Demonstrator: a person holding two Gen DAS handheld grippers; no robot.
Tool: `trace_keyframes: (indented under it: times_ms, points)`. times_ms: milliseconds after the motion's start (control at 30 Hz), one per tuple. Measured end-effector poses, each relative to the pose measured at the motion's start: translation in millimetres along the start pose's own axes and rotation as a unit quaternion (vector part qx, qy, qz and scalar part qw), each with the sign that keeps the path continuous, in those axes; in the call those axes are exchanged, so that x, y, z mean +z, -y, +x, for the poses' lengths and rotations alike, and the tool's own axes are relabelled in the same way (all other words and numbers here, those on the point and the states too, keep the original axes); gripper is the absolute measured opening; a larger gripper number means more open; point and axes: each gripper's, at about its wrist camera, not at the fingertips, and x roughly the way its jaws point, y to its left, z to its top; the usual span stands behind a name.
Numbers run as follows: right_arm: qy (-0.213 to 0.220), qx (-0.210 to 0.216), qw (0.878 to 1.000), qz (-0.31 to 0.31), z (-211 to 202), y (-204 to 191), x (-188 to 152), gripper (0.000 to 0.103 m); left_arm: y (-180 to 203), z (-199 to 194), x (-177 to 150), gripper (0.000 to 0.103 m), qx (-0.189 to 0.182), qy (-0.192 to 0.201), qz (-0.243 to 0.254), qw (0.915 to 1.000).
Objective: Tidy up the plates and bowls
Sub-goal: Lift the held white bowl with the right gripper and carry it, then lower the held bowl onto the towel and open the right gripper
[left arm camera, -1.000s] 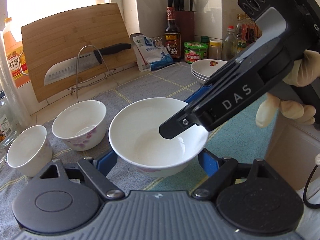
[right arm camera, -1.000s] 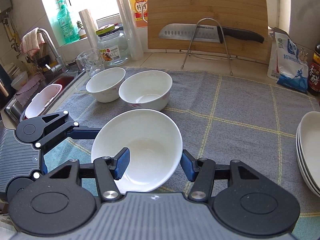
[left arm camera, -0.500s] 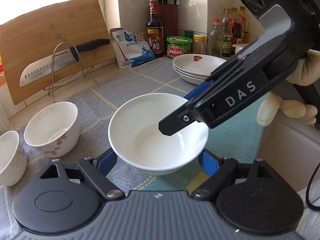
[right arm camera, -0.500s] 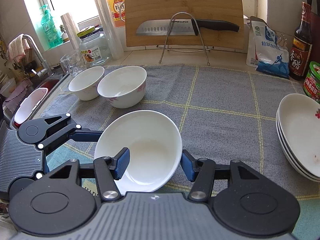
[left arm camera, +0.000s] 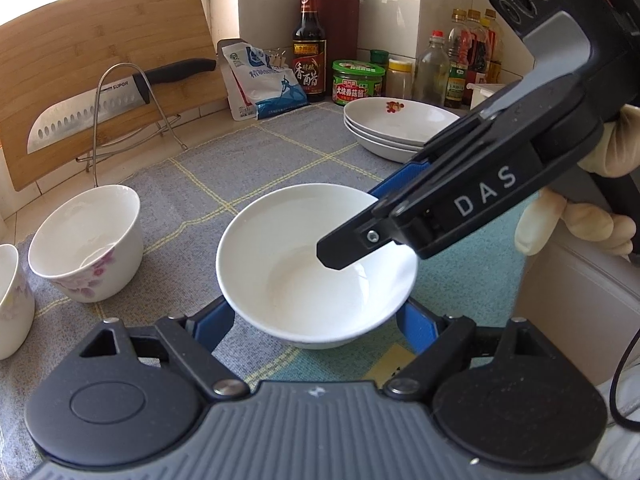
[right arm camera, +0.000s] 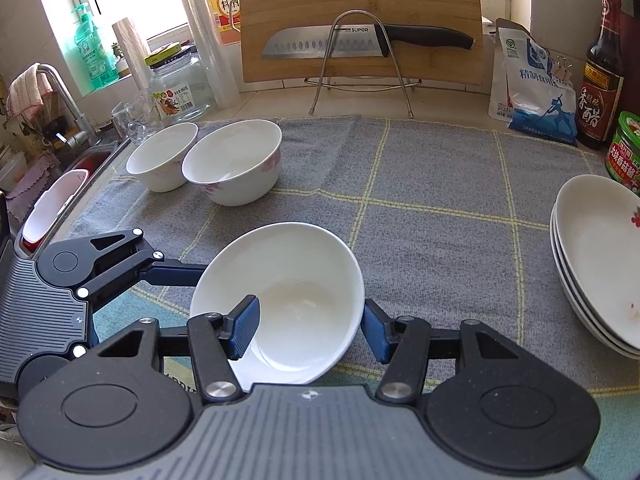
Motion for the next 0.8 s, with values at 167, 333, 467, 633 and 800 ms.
trace_keyframes:
  times_ms: [167, 333, 467, 633, 800]
  points:
    - [-0.001, 0.001, 1.000, 0.004, 1.7, 2.3, -0.3, 0.065, 0.5, 1.2, 1.4, 0.088, -0.003, 0.000, 0.003, 1.0000]
    - [0.020, 0.004, 1.000, 0.000, -3.3, 0.6, 1.3, 0.095, 0.7, -1.7, 3.2, 0.098, 0.005, 0.013, 0.019, 0.9997]
    - [0.037, 0.006, 0.999, -0.009, -6.9, -2.6, 8.0, 0.103, -0.8, -4.3, 3.1, 0.099, 0.008, 0.009, 0.021, 0.9997]
    - [0.036, 0.000, 0.999, -0.030, -4.2, -10.8, 13.2, 0.103, -7.1, -16.7, -0.8, 0.099, 0.022, 0.013, 0.014, 0.9996]
    - [0.038, 0.005, 0.998, -0.055, -1.2, -20.7, 23.3, 0.103, -23.8, -32.0, -5.5, 0.099, 0.056, 0.024, -0.009, 0.9981]
